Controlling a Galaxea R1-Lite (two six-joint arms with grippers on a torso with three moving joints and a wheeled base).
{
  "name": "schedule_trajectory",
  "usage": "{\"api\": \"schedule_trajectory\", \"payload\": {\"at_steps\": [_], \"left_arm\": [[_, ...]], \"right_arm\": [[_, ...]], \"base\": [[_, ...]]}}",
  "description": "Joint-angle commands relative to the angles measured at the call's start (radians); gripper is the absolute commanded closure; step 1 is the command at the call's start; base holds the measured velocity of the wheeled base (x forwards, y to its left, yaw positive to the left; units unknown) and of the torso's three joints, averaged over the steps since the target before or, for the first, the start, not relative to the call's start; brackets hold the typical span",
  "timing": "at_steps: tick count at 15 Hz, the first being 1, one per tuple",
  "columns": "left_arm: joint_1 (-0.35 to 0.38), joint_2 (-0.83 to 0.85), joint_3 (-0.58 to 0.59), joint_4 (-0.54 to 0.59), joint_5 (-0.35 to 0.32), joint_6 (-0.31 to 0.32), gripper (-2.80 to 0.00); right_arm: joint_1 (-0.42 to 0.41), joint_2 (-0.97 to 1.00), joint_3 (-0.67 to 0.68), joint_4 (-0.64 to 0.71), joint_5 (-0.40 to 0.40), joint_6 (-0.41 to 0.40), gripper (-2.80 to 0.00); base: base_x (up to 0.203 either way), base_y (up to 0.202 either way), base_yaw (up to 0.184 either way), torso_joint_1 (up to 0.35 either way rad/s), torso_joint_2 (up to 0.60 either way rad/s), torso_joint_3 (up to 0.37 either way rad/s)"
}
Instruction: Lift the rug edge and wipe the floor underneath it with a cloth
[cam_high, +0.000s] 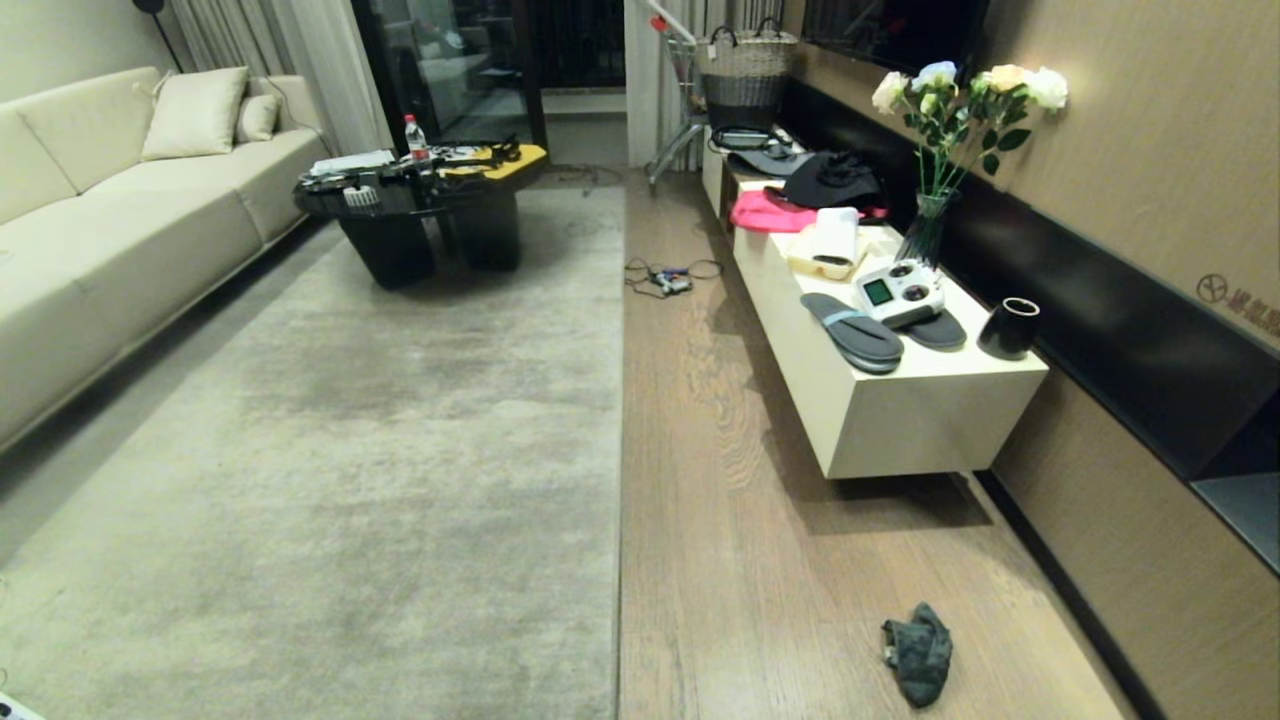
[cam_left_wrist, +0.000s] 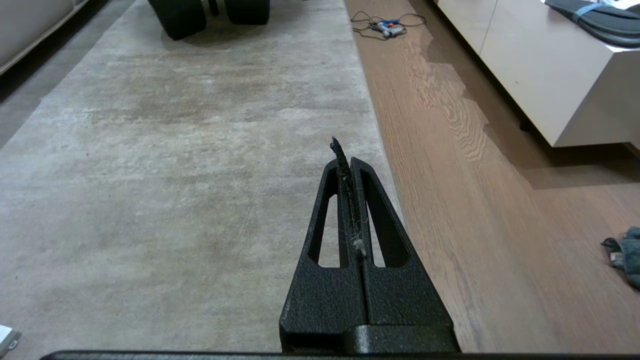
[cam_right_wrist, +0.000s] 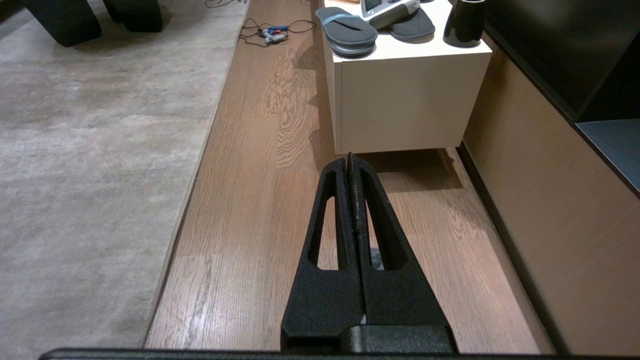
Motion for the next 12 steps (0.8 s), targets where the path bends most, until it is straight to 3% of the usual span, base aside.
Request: {"api": "schedule_trajectory", "payload": {"at_steps": [1,12], "left_arm": [[0.001,0.002,0.000,0.001,0.000,0.000,0.00],[0.000,0.002,0.000,0.001,0.000,0.000,0.00]], "right_arm": [[0.000,0.002,0.000,0.000,0.000,0.000,0.00],[0.000,0.002,0.000,-0.001,0.000,0.000,0.00]], "base": [[0.000,0.000,0.000,0.000,0.00,0.000],[0.000,0.000,0.000,0.000,0.00,0.000]]}}
